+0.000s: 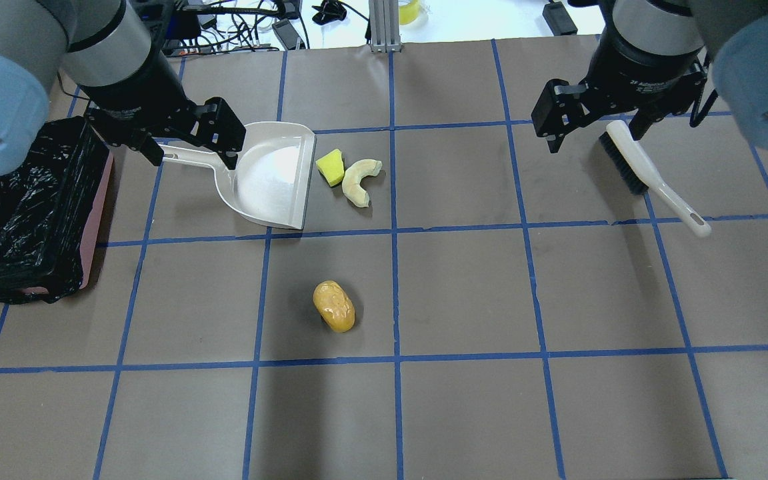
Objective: Sweep and dump trash into bin
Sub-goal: 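Lower the left gripper onto the dustpan handle while the right gripper descends to the brush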
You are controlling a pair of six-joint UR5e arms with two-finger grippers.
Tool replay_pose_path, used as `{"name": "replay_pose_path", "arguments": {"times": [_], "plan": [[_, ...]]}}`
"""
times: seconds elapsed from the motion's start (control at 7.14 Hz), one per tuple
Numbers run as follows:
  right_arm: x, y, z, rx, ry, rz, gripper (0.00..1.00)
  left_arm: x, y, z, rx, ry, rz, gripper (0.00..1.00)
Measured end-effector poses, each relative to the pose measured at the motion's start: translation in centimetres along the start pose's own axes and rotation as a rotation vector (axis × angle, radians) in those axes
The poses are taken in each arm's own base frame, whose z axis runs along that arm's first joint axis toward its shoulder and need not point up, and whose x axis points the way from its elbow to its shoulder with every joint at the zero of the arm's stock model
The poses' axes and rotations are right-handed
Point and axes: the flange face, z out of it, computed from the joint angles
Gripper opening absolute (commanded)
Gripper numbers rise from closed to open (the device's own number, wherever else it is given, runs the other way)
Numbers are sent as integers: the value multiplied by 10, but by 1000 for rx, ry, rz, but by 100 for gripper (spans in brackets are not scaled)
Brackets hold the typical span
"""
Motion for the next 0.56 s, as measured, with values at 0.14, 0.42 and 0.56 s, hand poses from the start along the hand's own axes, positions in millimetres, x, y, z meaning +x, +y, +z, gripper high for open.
{"name": "replay_pose_path", "arguments": {"times": [0.14, 0.42, 0.56], "plan": [[4, -1, 0, 0, 2, -1, 100, -9, -10, 5, 10, -4, 62, 100], [38, -8, 6, -9, 1, -25, 100, -63, -35, 26, 14, -7, 229, 100], [61, -16, 16, -28, 2, -47, 100, -91, -48, 42, 10, -8, 336, 100]]}}
